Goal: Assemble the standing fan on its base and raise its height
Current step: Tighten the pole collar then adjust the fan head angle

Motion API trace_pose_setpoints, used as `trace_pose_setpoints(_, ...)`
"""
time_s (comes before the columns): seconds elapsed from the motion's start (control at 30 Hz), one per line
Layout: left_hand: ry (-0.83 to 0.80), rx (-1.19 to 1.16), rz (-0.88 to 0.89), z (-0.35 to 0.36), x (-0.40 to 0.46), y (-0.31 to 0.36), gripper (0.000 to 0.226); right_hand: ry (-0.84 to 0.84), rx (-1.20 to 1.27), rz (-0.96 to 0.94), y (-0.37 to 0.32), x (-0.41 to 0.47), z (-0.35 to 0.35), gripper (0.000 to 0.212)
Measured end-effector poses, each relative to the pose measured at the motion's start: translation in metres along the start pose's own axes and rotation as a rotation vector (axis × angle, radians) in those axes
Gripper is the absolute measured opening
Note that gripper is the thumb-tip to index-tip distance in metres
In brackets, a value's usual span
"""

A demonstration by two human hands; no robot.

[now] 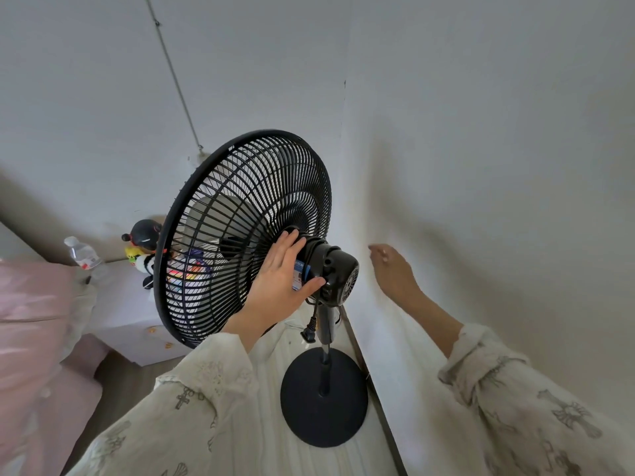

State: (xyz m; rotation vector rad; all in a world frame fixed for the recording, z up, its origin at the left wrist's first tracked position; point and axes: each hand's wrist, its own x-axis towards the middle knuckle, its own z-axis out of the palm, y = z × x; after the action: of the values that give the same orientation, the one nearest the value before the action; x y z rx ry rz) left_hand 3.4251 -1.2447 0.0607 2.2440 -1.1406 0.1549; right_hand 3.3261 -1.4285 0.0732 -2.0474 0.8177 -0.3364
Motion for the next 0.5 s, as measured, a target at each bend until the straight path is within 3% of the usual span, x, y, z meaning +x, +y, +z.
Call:
trace_pose_setpoints(0.13, 0.010, -0.007, 0.008, 0.002, 0.000, 0.003, 0.076, -0.202, -0.010, -0.222, -0.031, 0.008, 0.010, 0.038)
trace_pose_setpoints(0.23, 0.010, -0.007, 0.008, 0.000, -0.001, 0.002, 0.075, -0.136, -0.153, -0.328, -0.025, 0.006, 0.021, 0.030)
trace_pose_setpoints(0.33, 0.010, -0.002, 0.010, 0.000, -0.004, 0.003, 0.074, -0.025, -0.190, -0.351, -0.018, 0.005, 0.021, 0.027)
trace_pose_setpoints(0.5, 0.008, 0.001, 0.005, -0.001, -0.007, 0.005, 0.074, -0.213, -0.101, -0.347, -0.029, 0.011, 0.026, 0.033)
